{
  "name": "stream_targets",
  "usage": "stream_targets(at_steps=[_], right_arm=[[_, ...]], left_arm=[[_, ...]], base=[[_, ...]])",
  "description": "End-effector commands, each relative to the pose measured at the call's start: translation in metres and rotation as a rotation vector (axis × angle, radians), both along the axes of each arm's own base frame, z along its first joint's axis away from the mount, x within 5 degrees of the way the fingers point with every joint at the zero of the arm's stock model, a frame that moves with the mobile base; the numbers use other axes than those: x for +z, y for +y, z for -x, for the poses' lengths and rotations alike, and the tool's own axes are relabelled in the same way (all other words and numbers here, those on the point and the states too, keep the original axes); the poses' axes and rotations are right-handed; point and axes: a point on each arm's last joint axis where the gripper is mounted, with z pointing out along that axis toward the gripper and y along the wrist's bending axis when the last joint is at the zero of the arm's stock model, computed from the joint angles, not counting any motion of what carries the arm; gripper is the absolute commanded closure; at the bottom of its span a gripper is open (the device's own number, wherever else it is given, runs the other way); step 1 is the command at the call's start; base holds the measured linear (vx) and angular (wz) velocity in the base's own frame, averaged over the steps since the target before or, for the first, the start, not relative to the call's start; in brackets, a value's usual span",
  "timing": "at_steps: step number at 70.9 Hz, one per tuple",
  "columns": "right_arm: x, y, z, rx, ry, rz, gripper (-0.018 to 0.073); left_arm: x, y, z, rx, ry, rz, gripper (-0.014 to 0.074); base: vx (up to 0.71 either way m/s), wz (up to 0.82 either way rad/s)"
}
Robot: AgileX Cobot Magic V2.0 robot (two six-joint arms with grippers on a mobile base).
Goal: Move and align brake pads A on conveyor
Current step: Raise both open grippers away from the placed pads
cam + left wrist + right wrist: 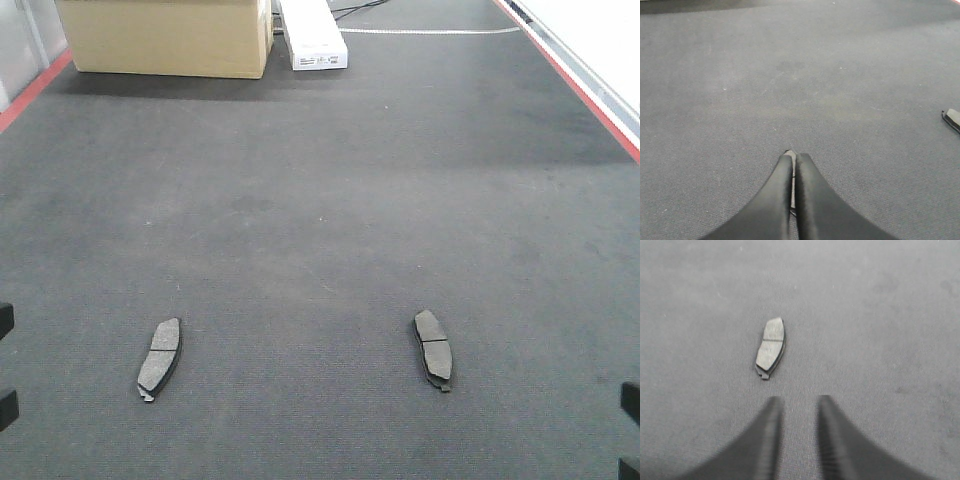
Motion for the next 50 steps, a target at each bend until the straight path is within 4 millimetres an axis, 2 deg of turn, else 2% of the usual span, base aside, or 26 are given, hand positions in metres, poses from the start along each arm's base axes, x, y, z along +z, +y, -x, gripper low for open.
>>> stream_targets(at_steps=[1,50], right_arm=[[0.0138,0.0003,-0.0037,0.006,-0.096,-0.003,0.0575],[0.0135,0.0006,-0.0035,0.006,-0.091,-0.009,0.0568]], left_arm=[[0.0158,-0.0011,-0.0016,-0.004,-0.099,0.031,0.0604],[0.0158,-0.0011,-0.0016,-0.004,-0.099,0.031,0.0604]], base=[[0.0,0.0],[0.0,0.0]])
